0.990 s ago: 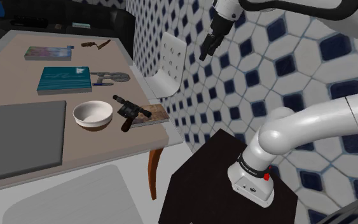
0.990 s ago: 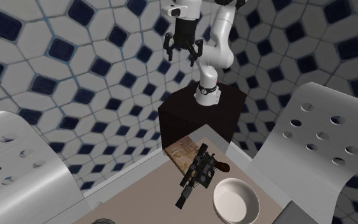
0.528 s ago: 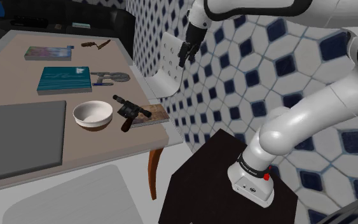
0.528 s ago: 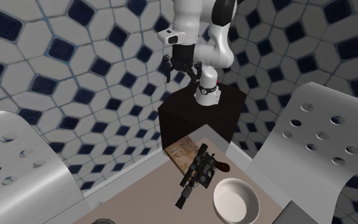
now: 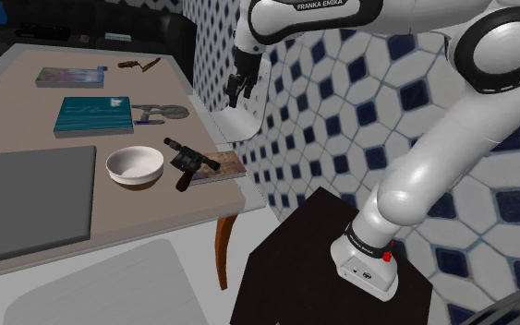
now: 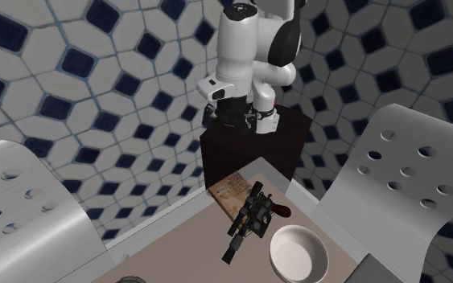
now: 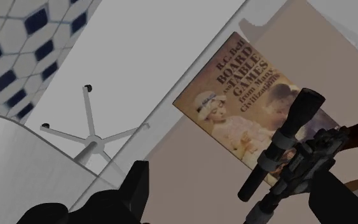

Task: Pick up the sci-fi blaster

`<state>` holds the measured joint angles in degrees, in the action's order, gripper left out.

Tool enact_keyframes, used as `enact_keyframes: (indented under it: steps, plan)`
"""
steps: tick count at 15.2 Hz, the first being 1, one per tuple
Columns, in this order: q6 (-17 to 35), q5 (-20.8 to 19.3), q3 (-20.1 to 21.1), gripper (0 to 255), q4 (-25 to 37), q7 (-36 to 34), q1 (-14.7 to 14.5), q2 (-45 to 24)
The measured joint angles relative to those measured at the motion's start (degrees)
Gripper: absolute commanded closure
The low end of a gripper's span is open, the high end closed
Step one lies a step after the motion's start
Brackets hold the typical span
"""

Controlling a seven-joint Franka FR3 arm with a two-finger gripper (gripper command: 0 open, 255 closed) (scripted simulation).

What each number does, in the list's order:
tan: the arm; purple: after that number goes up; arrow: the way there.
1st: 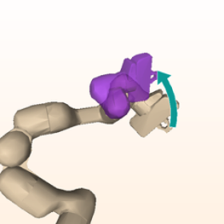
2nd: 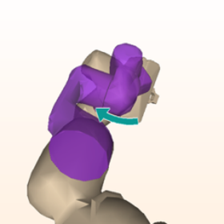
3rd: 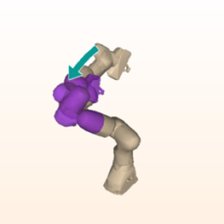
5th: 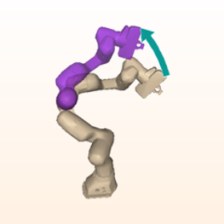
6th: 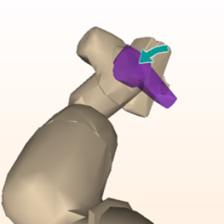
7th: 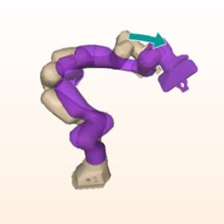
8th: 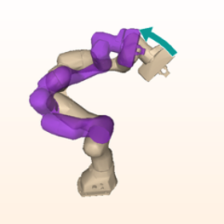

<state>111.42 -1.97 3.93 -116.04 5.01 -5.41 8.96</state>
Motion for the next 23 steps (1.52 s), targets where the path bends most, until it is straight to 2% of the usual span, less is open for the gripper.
enact_keyframes:
  steps: [8, 13, 20, 23]
  plan:
    - [1.2, -1.6, 1.9, 0, 12.6, -1.1, -1.8, -18.0]
    - [-0.2, -2.9, 2.7, 0, 23.0, -2.0, -3.7, -29.5]
    - [-6.0, -4.6, 3.1, 0, 43.8, -1.9, -6.7, -48.1]
    - [-5.7, -4.8, 3.0, 0, 46.2, -1.8, -7.1, -51.1]
